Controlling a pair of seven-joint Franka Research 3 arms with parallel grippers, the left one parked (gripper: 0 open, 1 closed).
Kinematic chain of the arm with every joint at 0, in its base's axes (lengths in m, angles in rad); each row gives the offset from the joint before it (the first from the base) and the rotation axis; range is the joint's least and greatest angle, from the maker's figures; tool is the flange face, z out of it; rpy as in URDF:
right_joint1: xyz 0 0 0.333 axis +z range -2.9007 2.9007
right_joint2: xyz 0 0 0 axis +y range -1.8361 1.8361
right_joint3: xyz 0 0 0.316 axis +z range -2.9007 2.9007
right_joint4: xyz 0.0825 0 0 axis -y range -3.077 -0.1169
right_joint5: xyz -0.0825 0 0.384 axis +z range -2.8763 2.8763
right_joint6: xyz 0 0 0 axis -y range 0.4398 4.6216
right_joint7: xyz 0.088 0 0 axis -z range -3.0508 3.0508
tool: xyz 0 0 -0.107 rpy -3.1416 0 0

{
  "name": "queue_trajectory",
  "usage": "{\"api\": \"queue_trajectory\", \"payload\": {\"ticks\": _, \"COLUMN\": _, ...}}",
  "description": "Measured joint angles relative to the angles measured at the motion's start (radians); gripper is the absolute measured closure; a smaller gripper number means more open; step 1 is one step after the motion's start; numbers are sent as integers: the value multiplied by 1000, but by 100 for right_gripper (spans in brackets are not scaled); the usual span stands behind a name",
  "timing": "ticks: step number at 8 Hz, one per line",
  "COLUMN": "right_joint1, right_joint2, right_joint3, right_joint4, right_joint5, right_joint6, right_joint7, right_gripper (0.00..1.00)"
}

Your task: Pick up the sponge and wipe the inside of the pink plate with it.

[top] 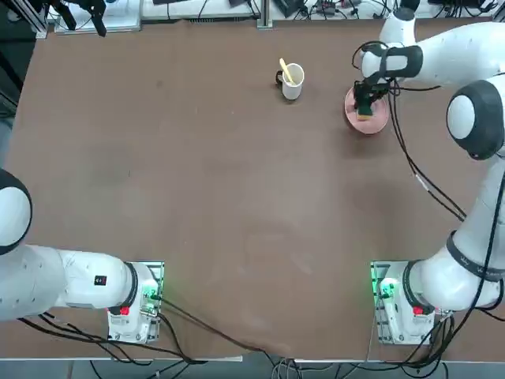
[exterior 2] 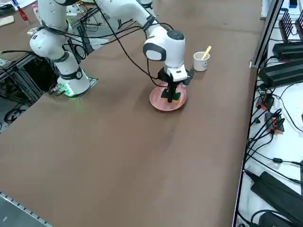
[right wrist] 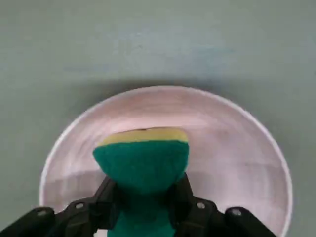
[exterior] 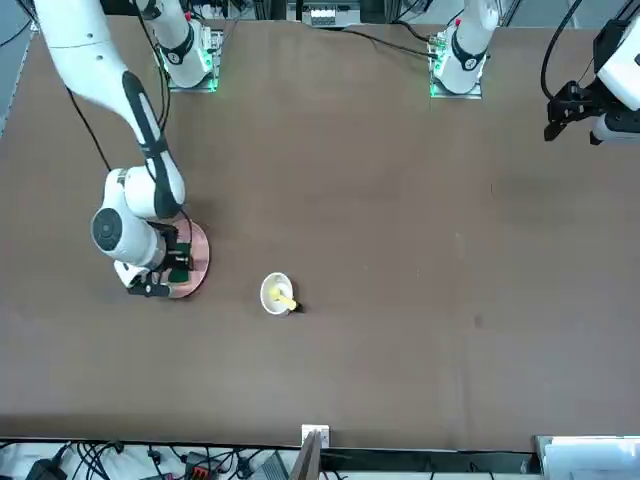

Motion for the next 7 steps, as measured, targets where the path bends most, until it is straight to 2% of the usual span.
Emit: {"api": "queue_trajectory", "payload": {"ticks": 7, "right_joint1": 32, "right_joint2": -17, "right_joint3": -3, "right_joint4": -12, "right_joint5": 0, "right_joint6": -121, "right_joint7": 50, "right_gripper": 49}}
